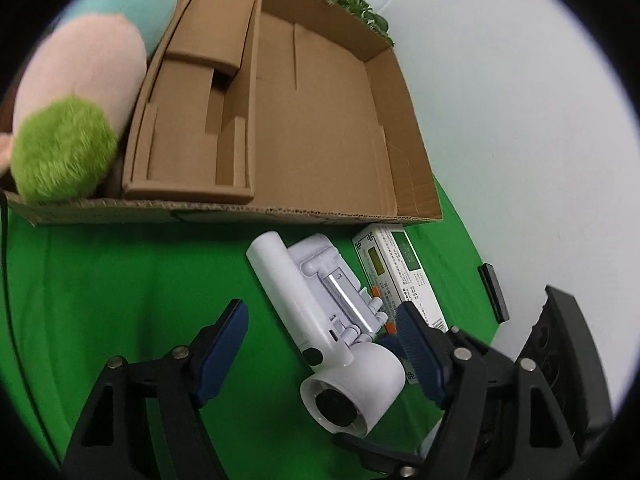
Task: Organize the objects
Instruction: 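Close the right gripper on the white hair dryer body, then lift the hair dryer with the right gripper toward the box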
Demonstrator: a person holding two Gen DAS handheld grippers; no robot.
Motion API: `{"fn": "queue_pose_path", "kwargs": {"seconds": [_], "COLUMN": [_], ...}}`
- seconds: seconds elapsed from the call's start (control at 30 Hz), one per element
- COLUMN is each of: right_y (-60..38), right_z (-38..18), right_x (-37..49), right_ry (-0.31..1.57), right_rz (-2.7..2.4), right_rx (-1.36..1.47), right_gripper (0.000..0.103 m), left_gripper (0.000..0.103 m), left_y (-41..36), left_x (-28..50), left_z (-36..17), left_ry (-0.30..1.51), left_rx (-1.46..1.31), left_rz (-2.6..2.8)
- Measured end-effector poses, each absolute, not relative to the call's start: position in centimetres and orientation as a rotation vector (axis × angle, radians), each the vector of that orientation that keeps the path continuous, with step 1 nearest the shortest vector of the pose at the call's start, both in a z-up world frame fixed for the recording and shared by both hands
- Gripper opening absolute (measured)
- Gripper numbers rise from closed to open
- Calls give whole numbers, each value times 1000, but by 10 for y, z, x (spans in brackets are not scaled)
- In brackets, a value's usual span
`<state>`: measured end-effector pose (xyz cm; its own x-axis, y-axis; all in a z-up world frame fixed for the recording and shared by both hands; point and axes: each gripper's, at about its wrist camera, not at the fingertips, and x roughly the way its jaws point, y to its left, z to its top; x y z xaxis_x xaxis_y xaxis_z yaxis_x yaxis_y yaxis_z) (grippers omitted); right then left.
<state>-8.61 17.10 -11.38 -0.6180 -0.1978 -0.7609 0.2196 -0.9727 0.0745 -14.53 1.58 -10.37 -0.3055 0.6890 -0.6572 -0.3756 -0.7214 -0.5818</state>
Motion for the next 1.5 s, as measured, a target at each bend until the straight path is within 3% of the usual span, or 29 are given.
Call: {"fn": "queue_pose_path", "kwargs": {"seconds": [0.07, 0.23, 0.47, 0.83, 0.87, 1.17, 1.37, 1.5], "right_y": [167, 163, 155, 167, 167, 170, 170, 166], "right_z": [-118, -116, -119, -122, -121, -117, -113, -111], "right_x": [-87, -75, -61, -89, -89, -81, -64, -61], "right_ry": [63, 46, 25, -130, -135, -149, -178, -155], "right_rz": [-2642, -2653, -2609, -2631, -2623, -2623, -2607, -2623], "right_rx": [1264, 1270, 1317, 1383, 1382, 1380, 1374, 1368], "right_gripper": [67, 63, 70, 68, 62, 60, 59, 59], "left_gripper": [73, 73, 73, 73, 70, 54, 38, 37], "left_y": [17, 15, 19, 38, 39, 37, 32, 37], "left_x": [-145, -136, -136, -163, -162, -151, -138, -132], "left_z": [-108, -112, -123, -142, -144, -148, -152, -153], "left_ry": [-429, -444, -501, -494, -496, -512, -535, -543], "left_rx": [-1282, -1293, -1326, -1446, -1451, -1469, -1491, -1491], "left_rz": [2054, 2029, 1956, 1910, 1902, 1898, 1916, 1927]}}
